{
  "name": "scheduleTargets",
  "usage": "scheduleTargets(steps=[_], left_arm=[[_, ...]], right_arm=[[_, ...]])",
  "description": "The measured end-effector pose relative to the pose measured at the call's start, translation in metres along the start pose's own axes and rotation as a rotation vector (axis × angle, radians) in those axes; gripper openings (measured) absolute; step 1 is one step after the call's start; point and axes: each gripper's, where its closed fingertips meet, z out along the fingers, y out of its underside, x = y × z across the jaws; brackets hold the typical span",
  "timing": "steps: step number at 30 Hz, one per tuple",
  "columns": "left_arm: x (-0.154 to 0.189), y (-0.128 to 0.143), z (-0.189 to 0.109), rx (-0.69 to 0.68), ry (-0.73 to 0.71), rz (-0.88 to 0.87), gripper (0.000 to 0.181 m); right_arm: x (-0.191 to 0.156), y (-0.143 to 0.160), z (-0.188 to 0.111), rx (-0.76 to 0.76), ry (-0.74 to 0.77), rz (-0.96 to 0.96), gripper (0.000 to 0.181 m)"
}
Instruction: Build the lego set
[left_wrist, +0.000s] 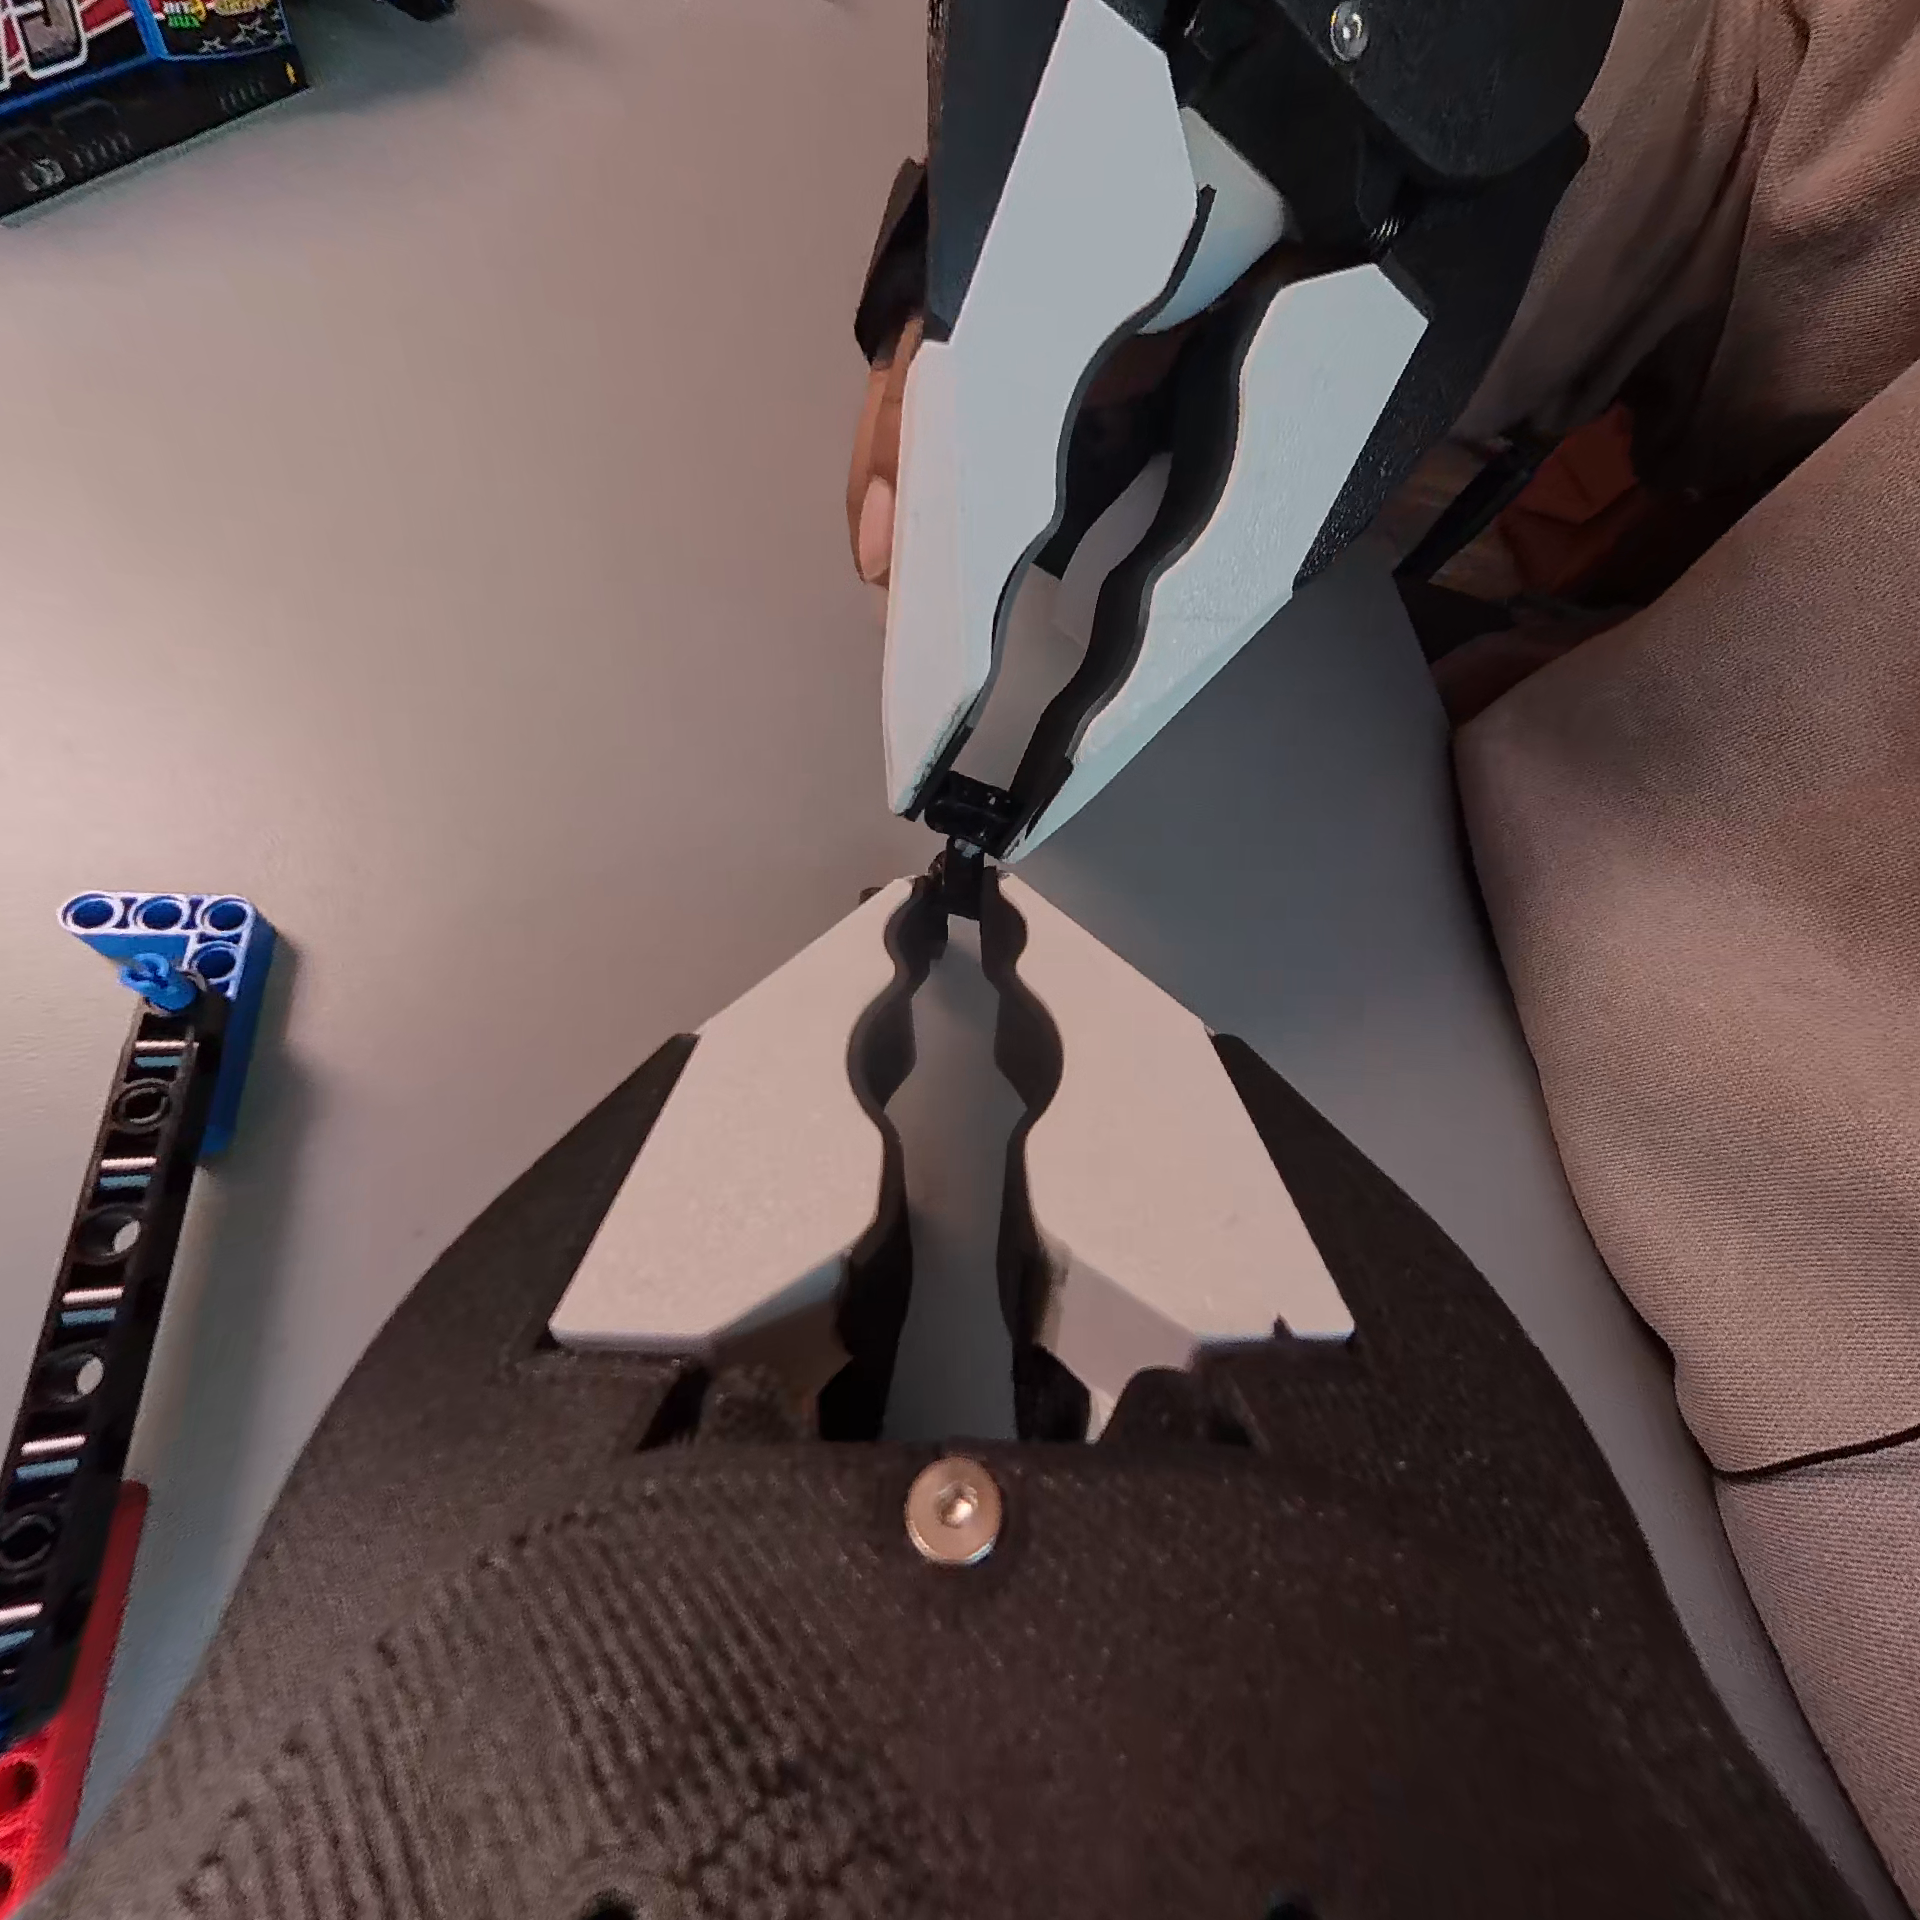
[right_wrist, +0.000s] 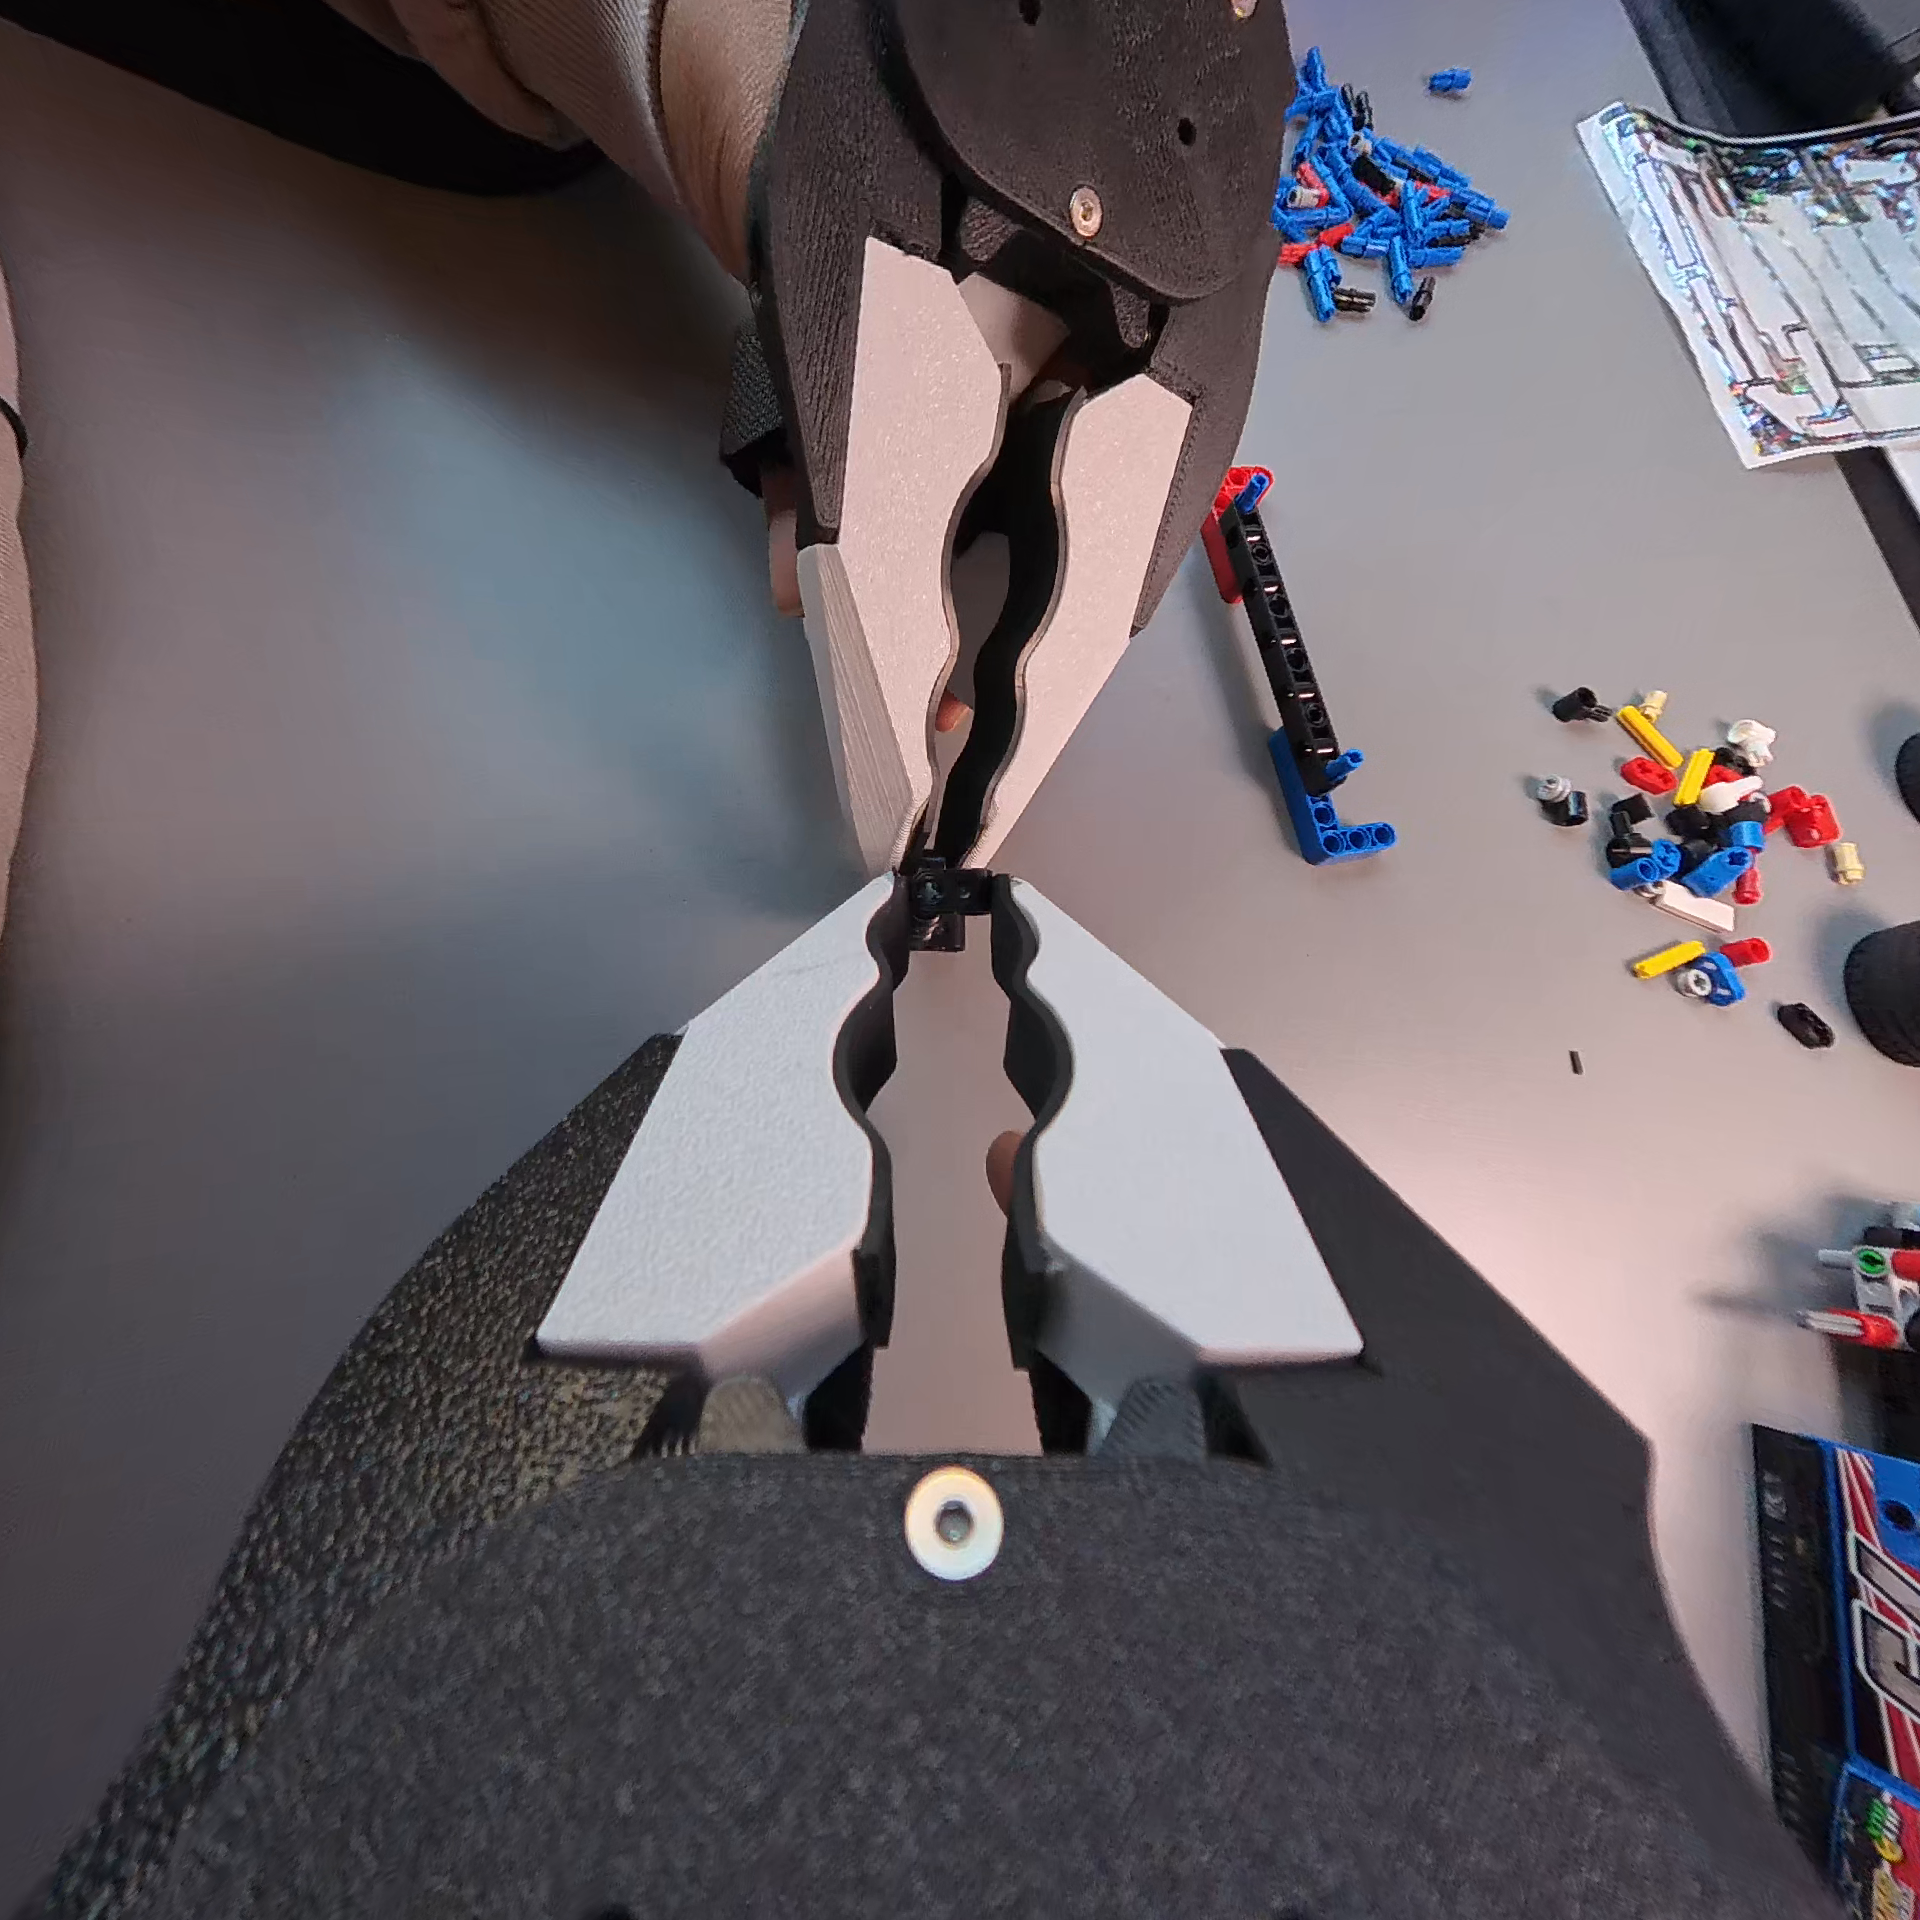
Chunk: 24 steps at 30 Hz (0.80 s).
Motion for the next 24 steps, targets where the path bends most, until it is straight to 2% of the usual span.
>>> scheduleTargets(steps=[1,17,21,24], left_arm=[[-0.0001,0.0001,-0.0002,0.000,0.000,-0.001,0.008],[-0.0002,0.0007,-0.0010,-0.001,0.007,0.003,0.008],[0.0007,0.0005,0.0002,-0.009,0.007,0.010,0.008],[0.0009,0.0008,0.0008,-0.015,0.002,0.017,0.008]], right_arm=[[-0.0001,-0.0001,0.0003,0.002,0.003,0.000,0.014],[-0.0008,0.0023,0.0040,-0.039,-0.067,-0.063,0.014],[-0.0025,0.0018,0.0024,-0.086,-0.090,-0.018,0.014],[-0.0028,-0.0012,-0.0008,-0.136,-0.118,0.022,0.022]])
